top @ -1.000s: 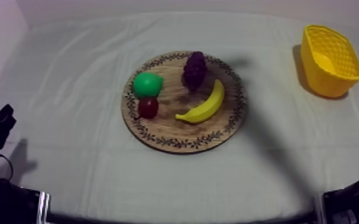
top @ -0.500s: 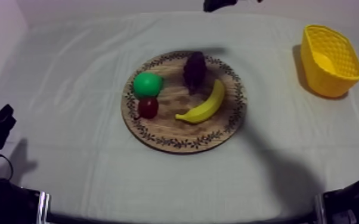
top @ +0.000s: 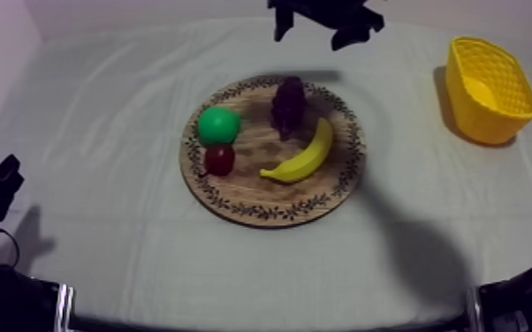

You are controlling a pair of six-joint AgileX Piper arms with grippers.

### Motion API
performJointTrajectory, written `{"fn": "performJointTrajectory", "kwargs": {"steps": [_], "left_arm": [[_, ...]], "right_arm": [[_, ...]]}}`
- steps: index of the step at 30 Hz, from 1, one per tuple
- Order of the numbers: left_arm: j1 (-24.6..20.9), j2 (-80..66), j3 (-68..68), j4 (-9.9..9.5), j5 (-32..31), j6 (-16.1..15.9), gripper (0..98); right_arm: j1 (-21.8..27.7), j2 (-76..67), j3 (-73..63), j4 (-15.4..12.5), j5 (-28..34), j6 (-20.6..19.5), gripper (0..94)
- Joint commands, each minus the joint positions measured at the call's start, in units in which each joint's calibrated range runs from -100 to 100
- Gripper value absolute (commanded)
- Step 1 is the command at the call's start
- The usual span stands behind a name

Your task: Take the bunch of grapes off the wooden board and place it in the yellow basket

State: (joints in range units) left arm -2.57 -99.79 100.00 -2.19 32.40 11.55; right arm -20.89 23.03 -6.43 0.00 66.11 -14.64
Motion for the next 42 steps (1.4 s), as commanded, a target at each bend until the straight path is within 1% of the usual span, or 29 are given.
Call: {"fn": "performJointTrajectory", "kwargs": {"steps": [1,7,13,19,23,25,26,27,32,35,38,42], "left_arm": [[0.0,0.0,0.0,-0.03,0.0,0.0,0.1],[0.0,0.0,0.0,-0.03,0.0,0.0,0.1],[0.0,0.0,0.0,-0.03,0.0,0.0,0.1],[0.0,0.0,0.0,-0.03,0.0,0.0,0.1],[0.0,0.0,0.0,-0.03,0.0,0.0,0.1],[0.0,0.0,0.0,-0.03,0.0,0.0,0.1],[0.0,0.0,0.0,-0.03,0.0,0.0,0.1],[0.0,0.0,0.0,-0.03,0.0,0.0,0.1],[0.0,0.0,0.0,-0.03,0.0,0.0,0.1],[0.0,0.0,0.0,-0.03,0.0,0.0,0.1],[0.0,0.0,0.0,-0.03,0.0,0.0,0.1],[0.0,0.0,0.0,-0.03,0.0,0.0,0.1]], "right_arm": [[-0.1,1.3,0.5,0.1,-0.8,-0.5,77.8],[-0.4,8.4,-0.6,0.9,-1.9,-1.4,81.3],[-0.4,15.8,-3.4,0.7,-2.3,-1.4,83.8],[-0.8,20.9,-6.1,0.8,-2.3,-1.6,84.0],[-1.1,22.9,-7.5,0.9,-2.8,-1.6,81.9],[-1.3,23.6,-8.1,1.0,-2.9,-1.5,78.6],[-1.4,23.8,-8.3,1.1,-3.0,-1.5,75.5],[-1.4,23.9,-8.4,1.3,-3.1,-1.6,71.2],[-1.6,22.8,-7.3,1.6,-4.3,-1.5,43.4],[-1.5,21.5,-6.0,1.6,-4.8,-1.2,31.5],[-1.3,19.0,-4.0,1.5,-4.9,-0.8,26.4],[-1.2,12.1,0.8,1.4,-4.8,0.0,25.6]]}}
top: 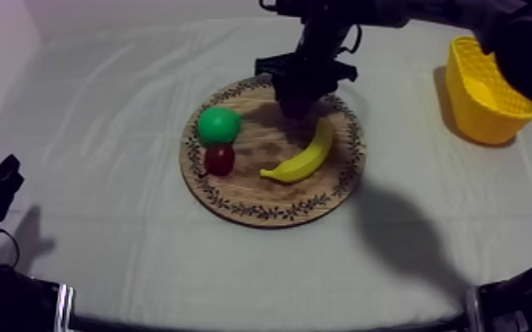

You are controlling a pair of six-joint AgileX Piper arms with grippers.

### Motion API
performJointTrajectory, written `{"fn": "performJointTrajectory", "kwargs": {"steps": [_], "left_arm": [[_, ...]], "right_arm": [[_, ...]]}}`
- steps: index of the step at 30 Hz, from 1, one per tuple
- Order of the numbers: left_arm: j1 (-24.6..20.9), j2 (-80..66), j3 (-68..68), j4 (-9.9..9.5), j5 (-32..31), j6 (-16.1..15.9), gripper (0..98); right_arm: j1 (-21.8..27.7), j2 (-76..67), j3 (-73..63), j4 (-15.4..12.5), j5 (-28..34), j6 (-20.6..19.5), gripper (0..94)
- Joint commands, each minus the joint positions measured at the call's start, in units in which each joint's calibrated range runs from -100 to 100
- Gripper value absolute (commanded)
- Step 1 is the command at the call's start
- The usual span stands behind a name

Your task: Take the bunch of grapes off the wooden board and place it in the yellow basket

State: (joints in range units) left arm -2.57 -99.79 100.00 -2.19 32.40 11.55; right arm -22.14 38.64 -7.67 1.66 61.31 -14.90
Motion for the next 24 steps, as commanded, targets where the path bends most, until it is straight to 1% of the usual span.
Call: {"fn": "performJointTrajectory", "kwargs": {"steps": [1,6,10,16,20,24], "left_arm": [[0.0,0.0,0.0,-0.03,0.0,0.0,0.1],[0.0,0.0,0.0,-0.03,0.0,0.0,0.1],[0.0,0.0,0.0,-0.03,0.0,0.0,0.1],[0.0,0.0,0.0,-0.03,0.0,0.0,0.1],[0.0,0.0,0.0,-0.03,0.0,0.0,0.1],[0.0,0.0,0.0,-0.03,0.0,0.0,0.1]], "right_arm": [[0.0,-5.7,3.2,-0.5,0.3,0.5,25.6],[0.7,-16.7,6.4,-0.8,4.3,1.6,25.7],[3.0,-25.7,8.7,-0.8,6.5,2.8,26.2],[10.3,-36.0,11.1,-2.0,8.4,6.0,27.3],[16.2,-39.4,13.4,-1.5,6.5,7.0,27.1],[21.5,-39.6,16.2,-0.4,3.4,7.2,26.7]]}}
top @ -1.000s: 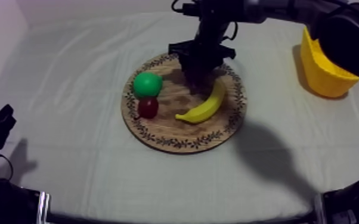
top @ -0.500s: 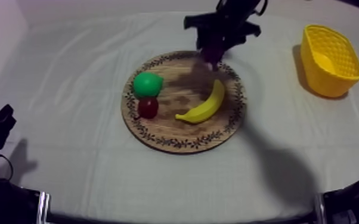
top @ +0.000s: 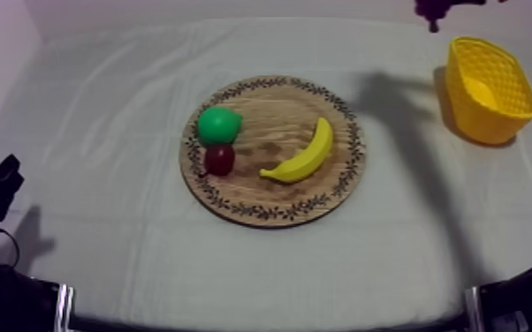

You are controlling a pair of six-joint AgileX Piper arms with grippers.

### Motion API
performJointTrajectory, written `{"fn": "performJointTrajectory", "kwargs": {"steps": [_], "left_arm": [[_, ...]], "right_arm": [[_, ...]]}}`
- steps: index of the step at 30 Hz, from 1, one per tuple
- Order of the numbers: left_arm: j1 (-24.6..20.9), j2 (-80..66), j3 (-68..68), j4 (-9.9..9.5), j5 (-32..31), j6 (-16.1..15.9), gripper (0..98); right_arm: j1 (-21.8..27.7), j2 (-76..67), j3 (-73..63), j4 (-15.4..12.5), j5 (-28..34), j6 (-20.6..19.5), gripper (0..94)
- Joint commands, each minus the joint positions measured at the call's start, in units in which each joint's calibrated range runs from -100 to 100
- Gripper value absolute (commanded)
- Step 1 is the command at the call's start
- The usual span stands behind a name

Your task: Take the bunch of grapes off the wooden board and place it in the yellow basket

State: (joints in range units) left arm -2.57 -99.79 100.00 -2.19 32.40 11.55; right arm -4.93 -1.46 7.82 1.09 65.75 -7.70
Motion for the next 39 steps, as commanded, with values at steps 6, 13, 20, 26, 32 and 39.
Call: {"fn": "performJointTrajectory", "kwargs": {"steps": [6,13,20,26,32,39], "left_arm": [[0.0,0.0,0.0,-0.03,0.0,0.0,0.1],[0.0,0.0,0.0,-0.03,0.0,0.0,0.1],[0.0,0.0,0.0,-0.03,0.0,0.0,0.1],[0.0,0.0,0.0,-0.03,0.0,0.0,0.1],[0.0,0.0,0.0,-0.03,0.0,0.0,0.1],[0.0,0.0,0.0,-0.03,0.0,0.0,0.1]], "right_arm": [[10.3,3.5,2.5,1.8,-4.2,-0.2,26.2],[14.0,9.0,2.1,3.8,-7.4,-1.4,26.0],[15.4,16.1,-0.2,5.6,-8.5,-3.0,36.6],[16.0,18.6,-0.5,5.6,-8.5,-3.0,60.8],[15.8,13.3,3.1,4.2,-8.6,-1.2,62.8],[14.6,-0.1,11.6,1.8,-7.8,1.6,55.0]]}}
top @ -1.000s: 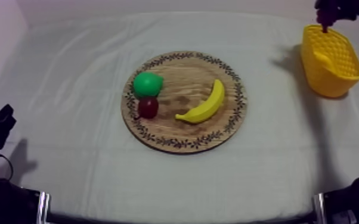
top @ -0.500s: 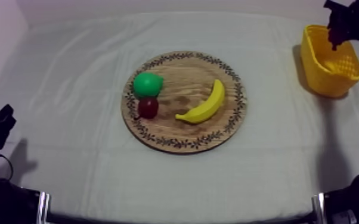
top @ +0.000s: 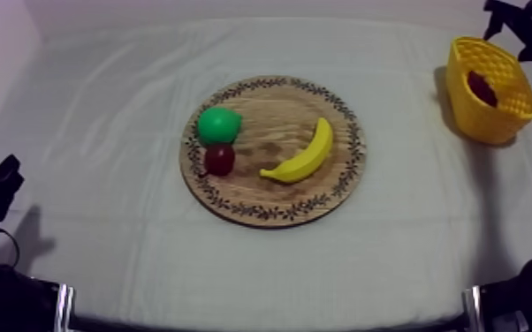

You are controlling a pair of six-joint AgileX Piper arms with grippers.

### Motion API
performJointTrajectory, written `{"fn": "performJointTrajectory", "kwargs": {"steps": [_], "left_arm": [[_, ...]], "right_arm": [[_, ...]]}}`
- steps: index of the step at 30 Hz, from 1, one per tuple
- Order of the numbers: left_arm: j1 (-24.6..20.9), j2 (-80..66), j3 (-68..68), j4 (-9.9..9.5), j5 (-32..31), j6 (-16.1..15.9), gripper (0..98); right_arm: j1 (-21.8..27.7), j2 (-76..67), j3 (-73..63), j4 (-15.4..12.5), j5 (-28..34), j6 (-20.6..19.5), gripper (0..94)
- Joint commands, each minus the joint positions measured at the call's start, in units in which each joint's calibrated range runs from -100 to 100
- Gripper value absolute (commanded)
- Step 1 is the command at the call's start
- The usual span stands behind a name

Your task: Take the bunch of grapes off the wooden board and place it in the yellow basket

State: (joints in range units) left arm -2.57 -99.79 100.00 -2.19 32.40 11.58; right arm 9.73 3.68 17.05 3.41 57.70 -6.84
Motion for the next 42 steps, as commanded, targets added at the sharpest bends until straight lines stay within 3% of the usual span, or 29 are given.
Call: {"fn": "performJointTrajectory", "kwargs": {"steps": [1,14,22,27,34,42], "left_arm": [[0.0,0.0,0.0,-0.03,0.0,0.0,0.1],[0.0,0.0,0.0,-0.03,0.0,0.0,0.1],[0.0,0.0,0.0,-0.03,0.0,0.0,0.1],[0.0,0.0,0.0,-0.03,0.0,0.0,0.1],[0.0,0.0,0.0,-0.03,0.0,0.0,0.1],[0.0,0.0,0.0,-0.03,0.0,0.0,0.1]], "right_arm": [[-0.3,-8.0,3.9,-0.8,0.3,1.2,53.4],[-4.2,-48.6,26.2,-3.2,1.4,6.4,24.2],[-8.8,-69.7,49.0,-1.6,-6.4,6.5,6.9],[-10.0,-81.0,63.9,-0.2,-12.3,7.1,2.6],[-9.8,-90.6,73.4,-3.1,-13.5,9.8,0.5],[-10.3,-98.3,80.7,-3.5,-14.6,11.6,0.5]]}}
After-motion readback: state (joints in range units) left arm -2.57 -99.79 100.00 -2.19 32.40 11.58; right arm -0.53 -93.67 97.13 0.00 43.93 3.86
